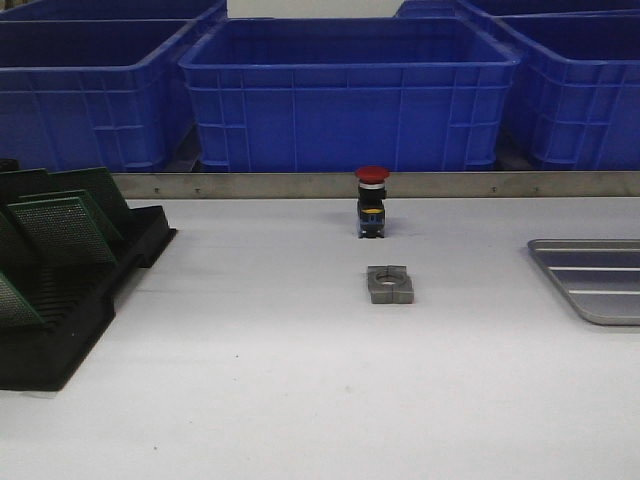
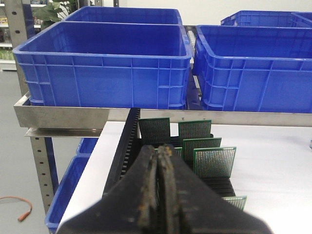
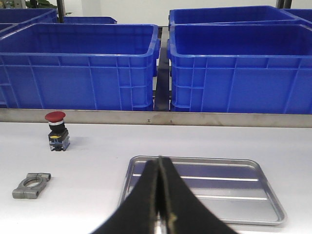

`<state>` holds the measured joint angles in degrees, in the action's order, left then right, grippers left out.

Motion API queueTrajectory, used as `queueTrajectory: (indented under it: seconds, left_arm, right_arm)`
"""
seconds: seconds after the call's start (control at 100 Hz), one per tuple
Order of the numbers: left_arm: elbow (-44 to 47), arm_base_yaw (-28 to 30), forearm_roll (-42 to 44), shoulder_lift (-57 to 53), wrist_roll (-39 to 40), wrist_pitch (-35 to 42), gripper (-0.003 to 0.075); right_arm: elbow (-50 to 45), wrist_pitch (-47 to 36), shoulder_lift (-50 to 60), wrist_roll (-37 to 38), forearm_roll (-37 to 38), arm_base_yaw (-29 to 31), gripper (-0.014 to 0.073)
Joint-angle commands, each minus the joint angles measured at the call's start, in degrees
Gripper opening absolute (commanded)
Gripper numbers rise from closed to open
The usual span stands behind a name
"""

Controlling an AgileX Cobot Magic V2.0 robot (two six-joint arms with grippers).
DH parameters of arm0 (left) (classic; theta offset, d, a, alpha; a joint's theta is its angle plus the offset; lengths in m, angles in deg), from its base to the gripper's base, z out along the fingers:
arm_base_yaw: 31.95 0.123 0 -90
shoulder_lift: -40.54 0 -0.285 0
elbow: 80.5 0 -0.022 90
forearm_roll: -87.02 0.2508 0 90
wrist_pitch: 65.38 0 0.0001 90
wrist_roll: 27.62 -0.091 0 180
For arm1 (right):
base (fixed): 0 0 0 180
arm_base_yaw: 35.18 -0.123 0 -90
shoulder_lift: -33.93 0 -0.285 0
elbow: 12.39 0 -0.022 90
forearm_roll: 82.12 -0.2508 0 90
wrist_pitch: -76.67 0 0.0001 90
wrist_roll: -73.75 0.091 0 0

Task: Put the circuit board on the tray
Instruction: 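Lower the left gripper into the black rack onto a green circuit board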

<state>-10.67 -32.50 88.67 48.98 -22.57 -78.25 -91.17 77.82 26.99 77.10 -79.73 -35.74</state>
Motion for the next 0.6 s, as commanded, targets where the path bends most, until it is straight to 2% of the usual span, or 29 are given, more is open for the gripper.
queueTrajectory:
  seconds: [0.0,0.31,0.41,0.51,0.59]
  left_arm:
    - [-6.7,-0.2,0.2,3.5,-0.2,-2.1,-0.0020]
    - [-21.6,-0.2,0.2,21.7,-0.2,-18.9,-0.0020]
    - [-25.6,-0.2,-1.1,27.4,-5.1,-23.7,-0.0016]
    - [-28.9,-0.5,-4.5,32.5,-13.8,-26.0,0.0064]
    - [-30.8,-0.6,-8.1,36.3,-24.5,-27.0,0.0198]
  right_arm:
    - [0.7,-4.5,1.2,-0.3,0.8,0.2,-0.0060]
    - [0.7,-4.5,1.2,-0.3,0.8,0.2,-0.0060]
    - [0.7,-4.5,1.2,-0.3,0.8,0.2,-0.0060]
    - [0.7,-4.5,1.2,-0.3,0.8,0.2,-0.0060]
    - [0.7,-4.5,1.2,-0.3,0.8,0.2,-0.0060]
